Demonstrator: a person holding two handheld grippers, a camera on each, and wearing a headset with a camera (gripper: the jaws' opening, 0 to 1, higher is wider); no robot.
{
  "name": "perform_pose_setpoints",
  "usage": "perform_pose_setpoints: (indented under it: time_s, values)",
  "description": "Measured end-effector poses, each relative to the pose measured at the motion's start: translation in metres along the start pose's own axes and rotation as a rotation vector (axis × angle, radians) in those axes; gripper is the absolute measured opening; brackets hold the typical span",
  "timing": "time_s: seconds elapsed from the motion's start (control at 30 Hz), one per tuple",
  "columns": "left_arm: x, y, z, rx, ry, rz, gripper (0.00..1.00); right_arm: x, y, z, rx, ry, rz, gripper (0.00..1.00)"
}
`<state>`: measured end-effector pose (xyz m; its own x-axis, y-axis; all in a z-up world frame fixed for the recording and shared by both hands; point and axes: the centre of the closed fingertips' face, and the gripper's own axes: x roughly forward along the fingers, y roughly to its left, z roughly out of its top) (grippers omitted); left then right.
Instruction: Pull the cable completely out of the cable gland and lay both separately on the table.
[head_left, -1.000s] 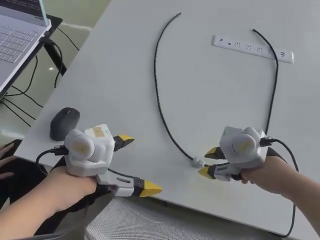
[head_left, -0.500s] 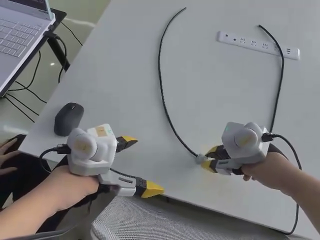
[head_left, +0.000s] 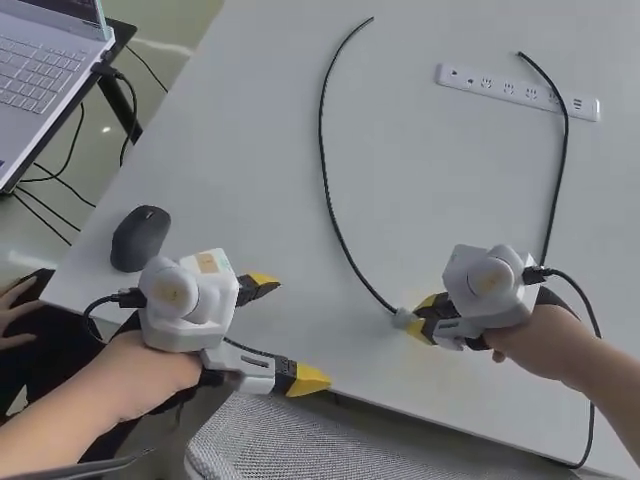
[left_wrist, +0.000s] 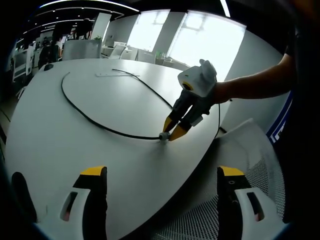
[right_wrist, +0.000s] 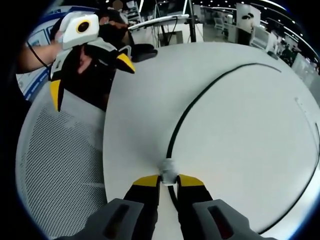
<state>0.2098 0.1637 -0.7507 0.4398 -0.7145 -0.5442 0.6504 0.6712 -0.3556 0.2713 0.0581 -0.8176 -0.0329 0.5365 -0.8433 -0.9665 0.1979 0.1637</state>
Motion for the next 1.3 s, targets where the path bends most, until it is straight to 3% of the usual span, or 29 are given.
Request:
perform_pose_setpoints:
  time_s: [0.2, 0.47, 0.63, 0.73, 1.03, 1.3]
  values:
    - [0.004, -0.005, 0.008, 0.017, -0.005, -0.008, 0.91, -0.015, 0.002, 0.008, -0.01, -0.015, -0.006, 0.07]
    - [0.013, -0.025, 0.038, 0.079, -0.029, -0.038, 0.91, -0.047, 0.015, 0.026, -0.024, -0.058, 0.004, 0.07]
    - [0.022, -0.047, 0.059, 0.12, -0.047, -0.073, 0.91, -0.068, 0.029, 0.035, 0.001, -0.084, 0.03, 0.07]
    - [0.026, -0.059, 0.068, 0.139, -0.05, -0.085, 0.9, -0.077, 0.037, 0.038, -0.028, -0.084, 0.029, 0.07]
    - [0.036, -0.086, 0.082, 0.194, -0.037, -0.12, 0.87, -0.102, 0.059, 0.036, -0.089, -0.09, 0.051, 0.07]
    - [0.048, -0.098, 0.086, 0.201, -0.023, -0.148, 0.83, -0.12, 0.066, 0.034, -0.151, -0.089, 0.034, 0.06]
